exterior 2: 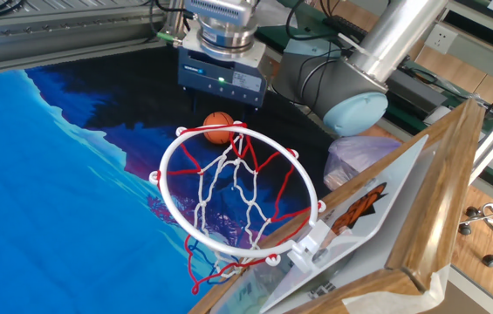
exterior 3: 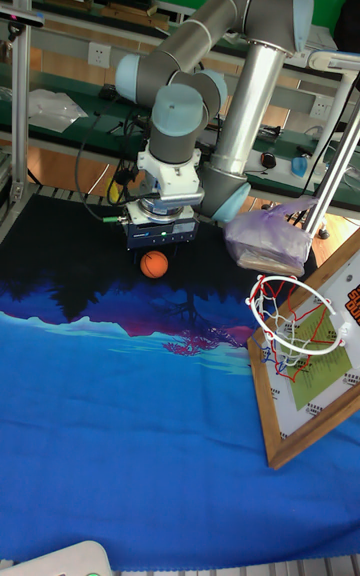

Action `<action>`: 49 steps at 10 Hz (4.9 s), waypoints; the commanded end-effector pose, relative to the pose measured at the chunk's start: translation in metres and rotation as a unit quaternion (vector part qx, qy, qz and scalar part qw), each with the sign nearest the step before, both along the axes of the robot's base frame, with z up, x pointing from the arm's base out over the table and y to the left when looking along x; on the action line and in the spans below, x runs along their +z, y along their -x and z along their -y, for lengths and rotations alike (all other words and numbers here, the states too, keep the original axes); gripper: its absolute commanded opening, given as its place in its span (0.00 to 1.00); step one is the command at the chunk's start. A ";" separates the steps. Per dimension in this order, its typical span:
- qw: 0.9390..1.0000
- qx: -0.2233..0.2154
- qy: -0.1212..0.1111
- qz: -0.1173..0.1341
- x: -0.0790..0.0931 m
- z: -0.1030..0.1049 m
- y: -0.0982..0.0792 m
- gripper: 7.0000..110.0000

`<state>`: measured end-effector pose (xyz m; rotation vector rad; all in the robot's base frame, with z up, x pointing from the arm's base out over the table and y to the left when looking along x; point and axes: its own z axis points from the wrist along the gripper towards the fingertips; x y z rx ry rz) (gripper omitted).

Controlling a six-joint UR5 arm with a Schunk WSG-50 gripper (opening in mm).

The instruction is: Grab a basketball, release it and shoot it into the basket

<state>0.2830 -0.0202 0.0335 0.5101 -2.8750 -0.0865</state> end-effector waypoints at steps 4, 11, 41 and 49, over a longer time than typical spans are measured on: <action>0.998 -0.059 0.020 -0.026 -0.009 -0.004 0.015 0.79; 0.997 -0.076 0.007 0.011 -0.030 -0.010 -0.008 0.57; 0.995 -0.033 -0.022 0.091 0.074 -0.029 -0.144 0.00; 0.994 -0.057 0.032 0.089 0.074 -0.004 -0.143 0.00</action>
